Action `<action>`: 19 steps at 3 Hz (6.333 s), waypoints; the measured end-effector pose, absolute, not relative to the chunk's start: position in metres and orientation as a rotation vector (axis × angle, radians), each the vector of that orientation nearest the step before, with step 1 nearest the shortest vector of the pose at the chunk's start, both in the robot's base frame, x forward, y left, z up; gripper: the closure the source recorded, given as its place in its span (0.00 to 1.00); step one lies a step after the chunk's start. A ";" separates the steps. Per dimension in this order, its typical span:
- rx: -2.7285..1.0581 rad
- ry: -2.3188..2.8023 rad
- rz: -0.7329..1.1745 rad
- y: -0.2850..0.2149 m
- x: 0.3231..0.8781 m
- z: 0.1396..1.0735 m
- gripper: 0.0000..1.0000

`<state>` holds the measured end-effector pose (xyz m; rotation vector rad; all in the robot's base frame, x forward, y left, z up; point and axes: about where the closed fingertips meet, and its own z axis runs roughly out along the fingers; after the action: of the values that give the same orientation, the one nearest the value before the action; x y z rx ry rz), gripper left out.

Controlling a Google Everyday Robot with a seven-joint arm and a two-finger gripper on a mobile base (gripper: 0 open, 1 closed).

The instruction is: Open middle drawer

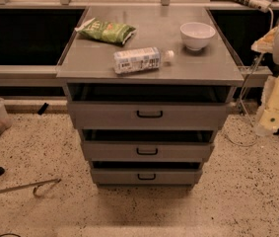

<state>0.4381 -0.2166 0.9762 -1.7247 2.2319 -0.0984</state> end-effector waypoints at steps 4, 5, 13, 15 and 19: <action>-1.703 2.169 -0.019 -0.178 0.422 0.876 0.00; -1.675 2.159 0.084 -0.171 0.418 0.801 0.00; -1.471 1.873 0.299 -0.116 0.486 0.558 0.00; -1.470 1.886 0.184 -0.108 0.536 0.476 0.00; -1.419 1.931 0.064 -0.127 0.607 0.442 0.00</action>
Offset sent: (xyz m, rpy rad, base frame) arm -0.0024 0.0146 -0.0104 -0.0268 -0.0568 -0.0290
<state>0.6070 -0.1265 0.4418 -1.4194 1.9307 0.0635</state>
